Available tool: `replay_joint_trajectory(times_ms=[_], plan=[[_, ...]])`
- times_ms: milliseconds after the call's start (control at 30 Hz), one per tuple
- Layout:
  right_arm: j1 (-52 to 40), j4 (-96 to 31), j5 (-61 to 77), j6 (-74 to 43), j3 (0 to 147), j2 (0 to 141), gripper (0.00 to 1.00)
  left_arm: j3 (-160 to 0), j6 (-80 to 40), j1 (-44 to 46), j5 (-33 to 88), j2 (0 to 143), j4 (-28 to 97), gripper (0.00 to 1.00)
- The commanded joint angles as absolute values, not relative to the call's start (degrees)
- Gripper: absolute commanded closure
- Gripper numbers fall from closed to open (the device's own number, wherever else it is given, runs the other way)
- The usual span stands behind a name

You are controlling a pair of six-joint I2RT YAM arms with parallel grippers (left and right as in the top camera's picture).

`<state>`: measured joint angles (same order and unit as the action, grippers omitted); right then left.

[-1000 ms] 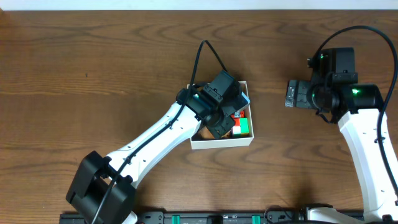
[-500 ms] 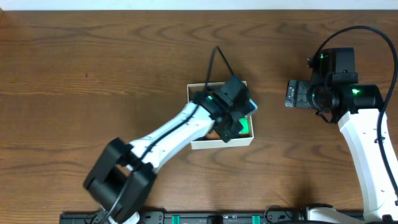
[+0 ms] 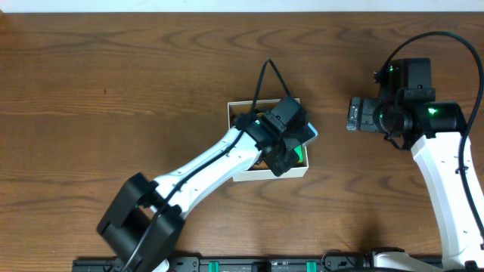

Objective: Pack container

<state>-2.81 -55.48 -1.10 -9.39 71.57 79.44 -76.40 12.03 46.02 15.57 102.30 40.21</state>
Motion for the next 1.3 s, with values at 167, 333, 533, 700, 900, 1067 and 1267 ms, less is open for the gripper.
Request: replay_joint_trajectory(times_ms=[167, 333, 533, 700, 900, 1067, 1267], plan=[[-2.52, -55.51, -1.08, -9.15, 72.31, 79.50, 0.07, -75.79, 11.88, 45.76, 7.99, 91.92, 40.82, 0.21], [-2.52, -55.02, -1.10, -9.15, 72.31, 79.50, 0.07, -75.79, 11.64, 43.33, 4.56, 86.04, 41.25, 0.02], [-2.52, -52.84, -1.13, -7.99, 72.31, 79.50, 0.07, -75.79, 4.27, 34.17, -8.32, 82.28, 41.47, 0.02], [-2.55, -46.81, -1.41, -4.86, 72.31, 79.57, 0.04, -75.79, -0.19, 22.41, -11.70, 81.54, 39.70, 0.02], [-2.52, -36.18, -1.52, -2.48, 72.31, 82.52, 0.01, -75.77, -3.73, 7.46, -11.62, 82.26, 34.02, 0.02], [-2.52, -28.45, -6.48, -2.46, 72.31, 84.33, 0.01, -75.77, -2.22, 0.67, -11.64, 82.30, 32.45, 0.02], [-2.52, -30.11, -6.68, -2.79, 72.31, 82.98, 0.01, -75.66, -2.22, -0.49, -11.64, 80.62, 35.73, 0.02]])
